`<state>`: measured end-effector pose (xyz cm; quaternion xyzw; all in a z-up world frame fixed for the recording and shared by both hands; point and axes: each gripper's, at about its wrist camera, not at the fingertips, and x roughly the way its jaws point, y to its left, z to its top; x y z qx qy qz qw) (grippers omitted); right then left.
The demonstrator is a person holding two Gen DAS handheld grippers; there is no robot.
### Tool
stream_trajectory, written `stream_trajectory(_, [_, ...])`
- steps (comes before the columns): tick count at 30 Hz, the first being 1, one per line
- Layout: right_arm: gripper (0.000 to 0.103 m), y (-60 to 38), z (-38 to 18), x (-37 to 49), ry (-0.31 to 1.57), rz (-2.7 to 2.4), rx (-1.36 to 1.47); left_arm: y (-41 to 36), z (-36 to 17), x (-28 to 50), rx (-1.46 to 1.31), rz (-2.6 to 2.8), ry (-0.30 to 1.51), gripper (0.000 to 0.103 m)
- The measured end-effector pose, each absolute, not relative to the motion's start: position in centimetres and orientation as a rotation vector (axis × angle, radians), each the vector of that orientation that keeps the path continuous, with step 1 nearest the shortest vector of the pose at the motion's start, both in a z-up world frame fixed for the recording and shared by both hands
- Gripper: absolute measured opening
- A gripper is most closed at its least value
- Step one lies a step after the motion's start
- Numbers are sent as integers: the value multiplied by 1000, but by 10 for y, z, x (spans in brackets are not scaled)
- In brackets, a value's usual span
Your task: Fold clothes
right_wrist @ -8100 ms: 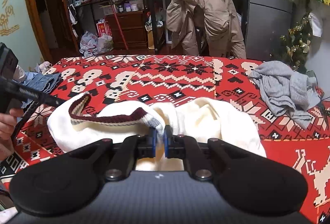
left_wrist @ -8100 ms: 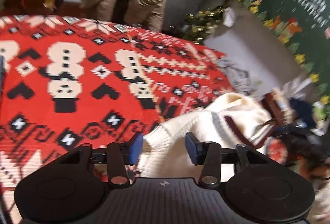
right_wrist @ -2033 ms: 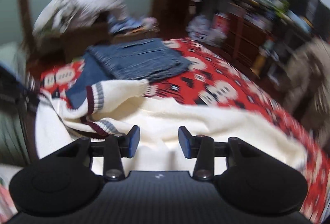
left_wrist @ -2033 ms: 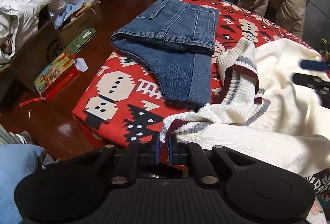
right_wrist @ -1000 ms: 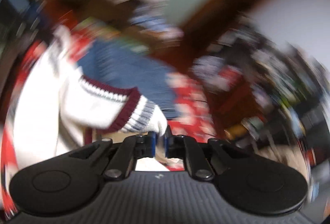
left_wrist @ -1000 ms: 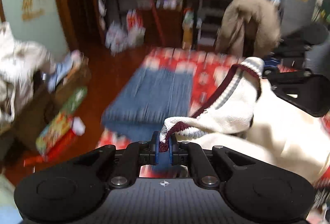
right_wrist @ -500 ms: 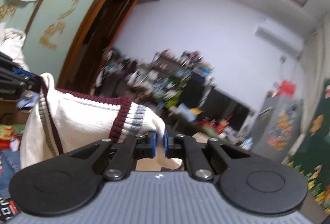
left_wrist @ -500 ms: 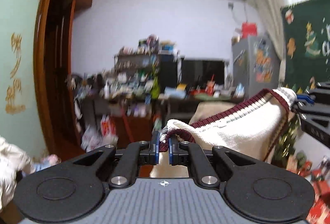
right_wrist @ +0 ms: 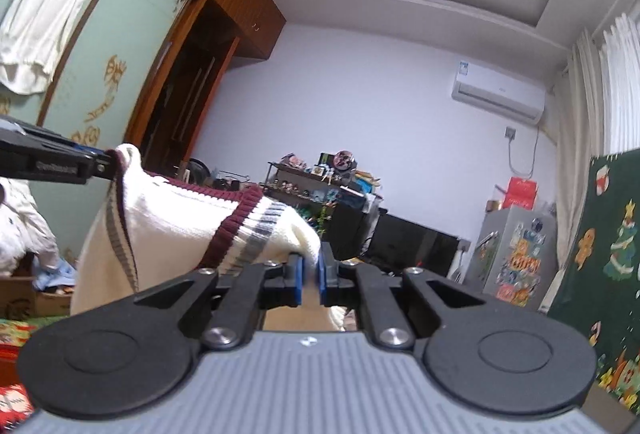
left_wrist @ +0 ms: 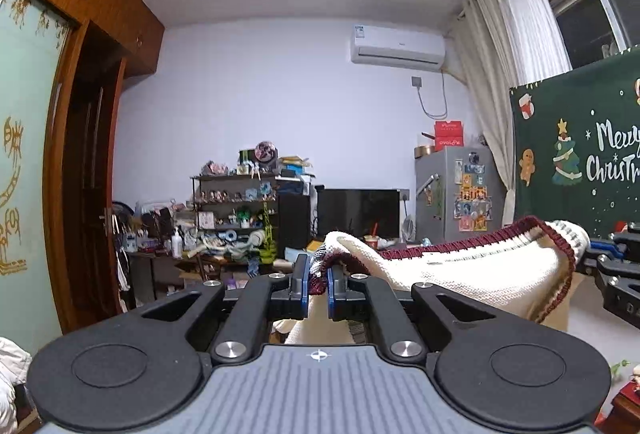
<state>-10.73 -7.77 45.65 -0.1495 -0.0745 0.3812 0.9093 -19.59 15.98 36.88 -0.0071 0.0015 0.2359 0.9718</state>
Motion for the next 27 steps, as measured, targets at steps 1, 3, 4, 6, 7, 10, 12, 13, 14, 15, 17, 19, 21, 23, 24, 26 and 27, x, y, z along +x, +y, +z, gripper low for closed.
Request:
stream_trajectory(1, [8, -83, 462, -113, -144, 791, -304, 161, 371, -197, -26, 468, 13, 8])
stream_trajectory(3, [8, -93, 467, -121, -132, 797, -299, 161, 375, -197, -49, 449, 36, 8])
stream_trajectory(4, [8, -98, 470, -126, -126, 803, -295, 160, 375, -198, -52, 442, 46, 8])
stream_trajectory(6, [8, -107, 471, -134, -108, 819, -277, 157, 375, -200, -58, 427, 66, 8])
stream_trajectory(7, [8, -111, 471, -138, -97, 828, -264, 157, 373, -199, -62, 419, 82, 8])
stream_trajectory(10, [8, -122, 466, -141, -64, 843, -246, 156, 367, -192, -73, 398, 127, 8])
stream_trajectory(12, [8, -117, 451, -132, -53, 827, -255, 159, 358, -183, -78, 393, 159, 8])
stream_trajectory(13, [8, -116, 444, -127, -38, 823, -254, 160, 353, -178, -81, 391, 176, 8])
stream_trajectory(14, [8, -115, 437, -120, -15, 823, -249, 162, 345, -170, -84, 391, 197, 8])
stream_trajectory(15, [8, -112, 428, -112, 12, 820, -244, 164, 338, -162, -88, 390, 219, 8])
stream_trajectory(17, [8, -105, 410, -94, 61, 812, -247, 169, 321, -144, -94, 389, 262, 8])
stream_trajectory(19, [8, -100, 391, -78, 115, 804, -248, 175, 303, -126, -101, 395, 298, 8])
stream_trajectory(21, [8, -93, 367, -60, 167, 798, -252, 180, 283, -107, -105, 400, 333, 8])
stream_trajectory(23, [8, -83, 341, -42, 212, 791, -261, 188, 261, -86, -109, 405, 375, 8])
stream_trajectory(24, [8, -76, 327, -33, 231, 787, -266, 192, 250, -75, -111, 408, 399, 8])
stream_trajectory(26, [8, -58, 295, -14, 286, 781, -269, 200, 226, -51, -120, 412, 448, 8])
stream_trajectory(27, [8, -51, 278, -3, 317, 780, -266, 204, 214, -40, -126, 413, 470, 8])
